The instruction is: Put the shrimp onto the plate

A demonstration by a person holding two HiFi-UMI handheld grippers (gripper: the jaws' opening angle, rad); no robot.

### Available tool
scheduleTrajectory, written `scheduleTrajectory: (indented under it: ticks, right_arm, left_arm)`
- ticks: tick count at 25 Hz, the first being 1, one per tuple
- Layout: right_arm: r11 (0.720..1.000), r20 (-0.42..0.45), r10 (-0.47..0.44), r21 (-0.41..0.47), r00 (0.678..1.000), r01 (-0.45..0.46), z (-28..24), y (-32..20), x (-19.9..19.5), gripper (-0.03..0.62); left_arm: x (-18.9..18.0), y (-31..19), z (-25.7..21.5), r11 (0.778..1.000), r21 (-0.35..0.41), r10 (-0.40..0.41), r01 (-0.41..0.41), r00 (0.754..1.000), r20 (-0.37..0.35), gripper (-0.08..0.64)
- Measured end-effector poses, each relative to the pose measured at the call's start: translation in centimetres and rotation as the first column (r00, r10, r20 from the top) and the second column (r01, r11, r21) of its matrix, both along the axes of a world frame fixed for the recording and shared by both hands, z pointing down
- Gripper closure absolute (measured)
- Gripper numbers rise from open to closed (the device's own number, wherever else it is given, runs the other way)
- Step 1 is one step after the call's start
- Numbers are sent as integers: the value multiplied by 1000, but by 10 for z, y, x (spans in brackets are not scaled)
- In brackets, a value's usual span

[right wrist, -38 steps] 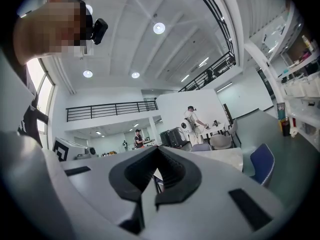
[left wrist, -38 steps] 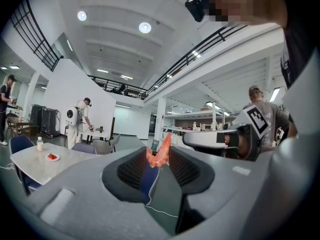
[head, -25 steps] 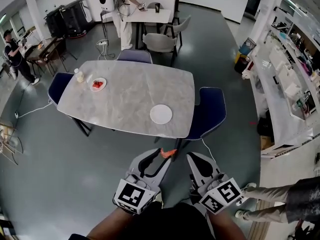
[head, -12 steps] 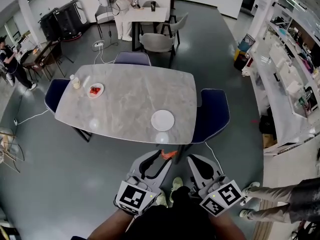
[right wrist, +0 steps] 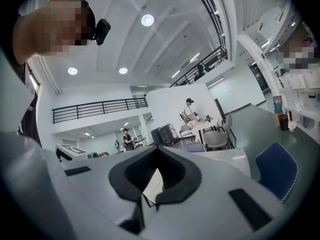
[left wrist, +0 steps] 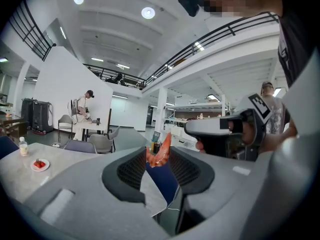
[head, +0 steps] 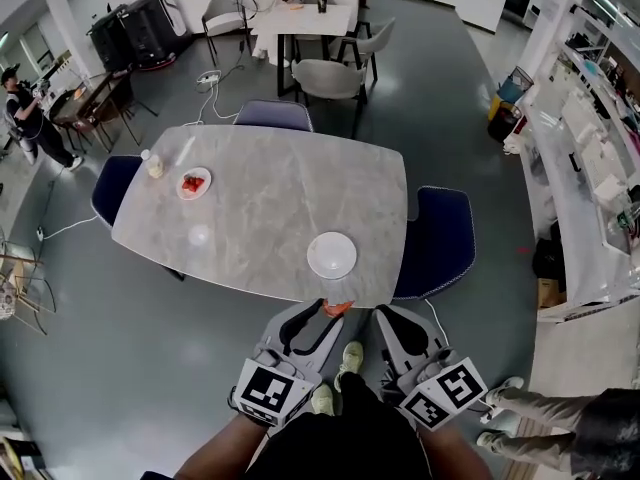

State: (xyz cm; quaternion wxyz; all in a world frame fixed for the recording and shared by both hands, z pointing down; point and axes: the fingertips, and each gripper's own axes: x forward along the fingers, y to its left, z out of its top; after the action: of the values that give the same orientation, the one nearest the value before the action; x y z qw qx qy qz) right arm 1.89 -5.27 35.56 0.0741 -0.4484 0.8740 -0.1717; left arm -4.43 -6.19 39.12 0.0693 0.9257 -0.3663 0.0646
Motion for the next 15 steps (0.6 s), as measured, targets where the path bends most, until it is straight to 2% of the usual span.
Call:
scheduleTrajectory:
  ticks: [10,15]
  right_arm:
    - [998,41,-64,-18,997,65,12,-90,31,591]
    - [994,59,-98,-47,993,101,28,-122,34,591]
  left_arm:
    - [31,-78,29,999,-27,-37,40,995,90,425]
    - [29,-106,52,995,-63,-63,72,988,141,425]
